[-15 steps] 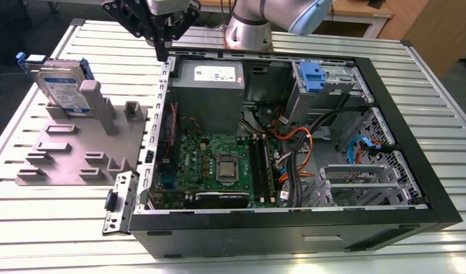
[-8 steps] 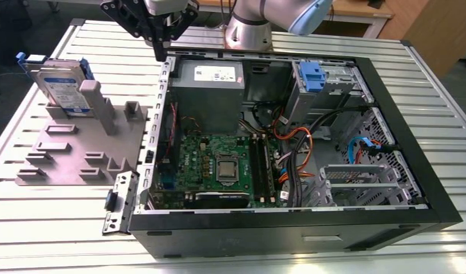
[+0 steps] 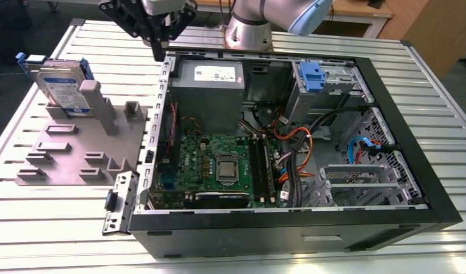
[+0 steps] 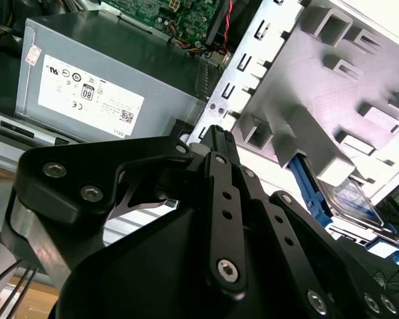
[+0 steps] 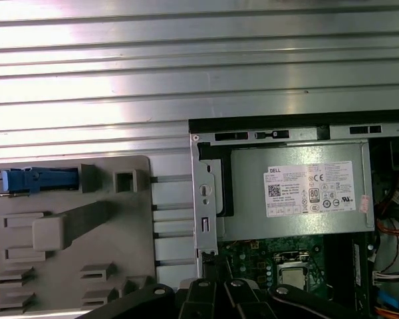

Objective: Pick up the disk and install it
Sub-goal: 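Reach for the disk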

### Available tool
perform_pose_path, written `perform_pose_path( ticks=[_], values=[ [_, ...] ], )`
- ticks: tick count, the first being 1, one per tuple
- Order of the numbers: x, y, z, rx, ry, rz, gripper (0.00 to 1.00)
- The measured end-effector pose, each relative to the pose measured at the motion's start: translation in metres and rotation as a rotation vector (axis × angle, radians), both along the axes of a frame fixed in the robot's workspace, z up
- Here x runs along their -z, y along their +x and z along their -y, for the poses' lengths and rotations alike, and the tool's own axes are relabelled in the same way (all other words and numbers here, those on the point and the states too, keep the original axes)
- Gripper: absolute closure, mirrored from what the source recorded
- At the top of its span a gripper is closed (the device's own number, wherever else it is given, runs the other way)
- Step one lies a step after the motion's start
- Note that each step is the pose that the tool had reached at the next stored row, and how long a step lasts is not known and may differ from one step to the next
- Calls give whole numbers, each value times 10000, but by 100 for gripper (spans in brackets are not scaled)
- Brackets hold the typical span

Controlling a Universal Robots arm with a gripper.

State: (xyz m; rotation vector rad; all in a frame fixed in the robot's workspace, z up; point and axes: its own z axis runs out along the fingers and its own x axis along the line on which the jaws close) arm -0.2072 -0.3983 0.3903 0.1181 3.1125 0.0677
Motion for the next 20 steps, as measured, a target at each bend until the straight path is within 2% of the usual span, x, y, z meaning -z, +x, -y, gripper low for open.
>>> perform_pose_path(
  ticks=[6, 20],
  values=[
    [3, -32, 0, -1, 0, 0, 89],
    [4, -45, 0, 0, 0, 0, 89]
  ],
)
